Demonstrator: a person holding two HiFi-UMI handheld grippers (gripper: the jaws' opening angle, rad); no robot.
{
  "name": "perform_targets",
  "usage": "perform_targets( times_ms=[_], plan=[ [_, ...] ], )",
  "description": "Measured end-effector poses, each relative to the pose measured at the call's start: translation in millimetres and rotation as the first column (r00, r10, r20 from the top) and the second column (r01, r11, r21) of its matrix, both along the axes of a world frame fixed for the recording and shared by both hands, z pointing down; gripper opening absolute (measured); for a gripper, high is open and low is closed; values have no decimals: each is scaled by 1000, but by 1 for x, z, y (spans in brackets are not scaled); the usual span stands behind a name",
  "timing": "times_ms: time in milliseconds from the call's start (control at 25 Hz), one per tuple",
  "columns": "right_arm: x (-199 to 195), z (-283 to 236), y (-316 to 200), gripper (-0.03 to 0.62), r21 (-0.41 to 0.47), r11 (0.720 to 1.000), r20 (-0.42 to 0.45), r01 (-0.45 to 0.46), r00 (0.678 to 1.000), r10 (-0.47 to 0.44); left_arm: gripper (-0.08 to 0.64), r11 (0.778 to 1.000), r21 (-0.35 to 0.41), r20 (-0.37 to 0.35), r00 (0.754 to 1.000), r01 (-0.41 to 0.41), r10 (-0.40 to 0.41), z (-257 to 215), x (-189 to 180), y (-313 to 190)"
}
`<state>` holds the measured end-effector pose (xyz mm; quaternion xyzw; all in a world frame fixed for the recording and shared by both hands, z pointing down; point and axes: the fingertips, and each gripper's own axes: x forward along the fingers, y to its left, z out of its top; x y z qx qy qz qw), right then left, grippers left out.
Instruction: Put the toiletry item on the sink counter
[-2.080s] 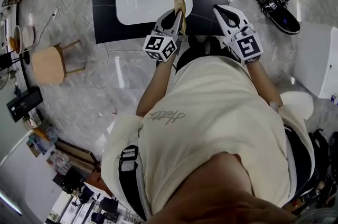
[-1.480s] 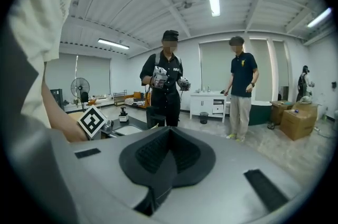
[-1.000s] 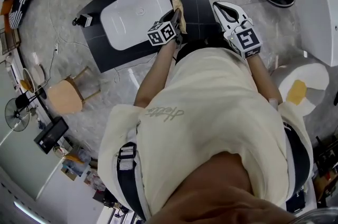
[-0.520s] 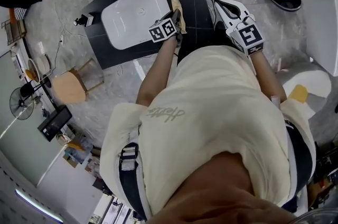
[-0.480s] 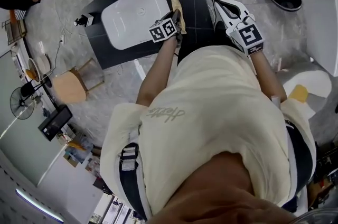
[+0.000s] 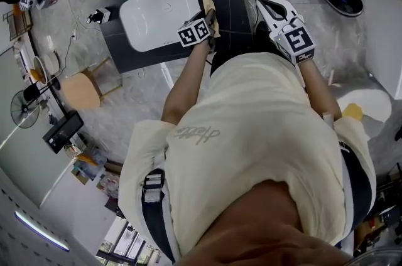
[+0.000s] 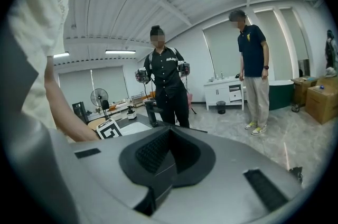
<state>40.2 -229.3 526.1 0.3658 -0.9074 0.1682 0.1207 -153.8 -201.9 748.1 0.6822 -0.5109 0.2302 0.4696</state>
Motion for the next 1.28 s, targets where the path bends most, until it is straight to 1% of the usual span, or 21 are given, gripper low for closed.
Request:
perform_targets(
  times_ms=[120,240,440,520,640,720,760,800,880,960,1000,1080,1120,1200,1280],
  plan=[
    [2,1,-1,-6,0,1000,8,23,1000,-23,144,999,25,12,1000,20,-20,-9,-1,0],
    [2,2,-2,-6,-1,999,13,51,999,-51,144,997,67,24,999,39,-40,-21,-2,-2],
    [-4,9,0,-6,-12,997,4,73,997,-72,144,988,133,19,997,75,-78,-41,-8,0],
    [-8,9,2,-6,-10,997,0,74,997,-74,144,982,172,9,997,80,-83,-51,-10,1],
    [-12,5,8,-6,2,998,-13,69,998,-69,144,965,256,4,998,53,-56,-74,-10,0],
    [-15,2,12,-6,-2,998,-24,57,998,-57,144,944,328,2,1000,24,-26,-96,-7,-1],
    [-18,0,14,-6,-7,999,-27,48,998,-49,144,930,368,0,1000,7,-8,-110,-7,-2],
    [-22,-3,17,-6,-10,999,-26,40,999,-41,144,912,411,-1,1000,-12,14,-125,-6,-3],
    [-32,-11,23,-6,-10,999,-23,32,999,-33,143,869,492,3,998,-58,65,-155,-6,-7],
    [-43,-15,29,-6,-8,1000,-28,30,999,-30,138,827,554,8,994,-96,110,-179,-7,-9],
    [-47,-17,32,-6,-7,1000,-30,27,999,-27,125,810,577,6,992,-108,129,-189,-7,-8],
    [-55,-21,35,-6,-3,1000,-30,16,999,-16,34,779,615,-3,987,-125,161,-205,-8,-6],
    [-59,-24,37,-6,2,1000,-30,11,999,-11,7,766,629,-5,984,-135,178,-211,-9,-4],
    [-65,-32,40,-6,19,1000,-30,0,1000,1,5,745,649,-4,978,-154,207,-220,-11,1],
    [-70,-42,42,-6,42,999,-26,-9,1000,10,3,729,667,-9,976,-155,217,-230,-16,7]
  ],
)
